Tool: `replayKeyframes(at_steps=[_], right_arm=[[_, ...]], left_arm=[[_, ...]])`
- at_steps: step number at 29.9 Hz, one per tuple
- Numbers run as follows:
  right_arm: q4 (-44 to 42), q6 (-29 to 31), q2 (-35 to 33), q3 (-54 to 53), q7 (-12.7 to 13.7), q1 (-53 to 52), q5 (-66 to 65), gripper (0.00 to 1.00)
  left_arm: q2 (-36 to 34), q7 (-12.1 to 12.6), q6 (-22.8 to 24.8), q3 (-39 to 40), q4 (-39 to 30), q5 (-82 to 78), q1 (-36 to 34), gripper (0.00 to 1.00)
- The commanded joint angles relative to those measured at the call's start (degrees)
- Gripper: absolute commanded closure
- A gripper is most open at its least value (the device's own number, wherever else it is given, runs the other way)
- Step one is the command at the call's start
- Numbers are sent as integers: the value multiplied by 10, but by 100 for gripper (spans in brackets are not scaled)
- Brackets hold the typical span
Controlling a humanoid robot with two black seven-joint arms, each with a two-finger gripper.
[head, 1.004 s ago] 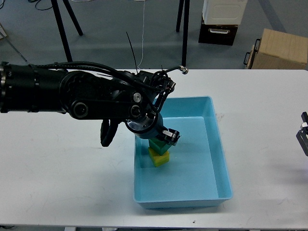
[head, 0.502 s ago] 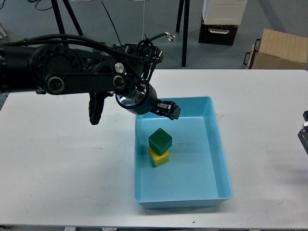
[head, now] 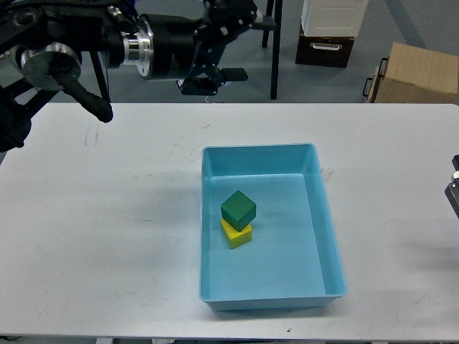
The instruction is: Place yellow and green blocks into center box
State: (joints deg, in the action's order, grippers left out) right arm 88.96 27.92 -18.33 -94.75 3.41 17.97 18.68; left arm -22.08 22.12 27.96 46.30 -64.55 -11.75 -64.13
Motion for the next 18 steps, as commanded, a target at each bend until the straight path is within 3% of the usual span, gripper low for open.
replayKeyframes(at_steps=[1,3,6,13,15,18], right_arm=[[0,1,8,-4,-2,0,4,0],[0,1,18,-3,-12,1,4,0],[3,1,31,-3,-18,13,4,0],[17,1,62,-1,-18,53,3,0],[17,1,65,3,-18,60,3,0],[16,1,63,4,-18,78,2,0]], left_arm=[[61,2,0,227,0,8,113,1],[98,3,0,334,-24,8,180,1],[143,2,0,431,-89,9,295,1],[221,-9,0,512,-276,18,565,1],[221,-22,0,517,-295,22,609,1],[221,-67,0,518,-304,26,663,1]])
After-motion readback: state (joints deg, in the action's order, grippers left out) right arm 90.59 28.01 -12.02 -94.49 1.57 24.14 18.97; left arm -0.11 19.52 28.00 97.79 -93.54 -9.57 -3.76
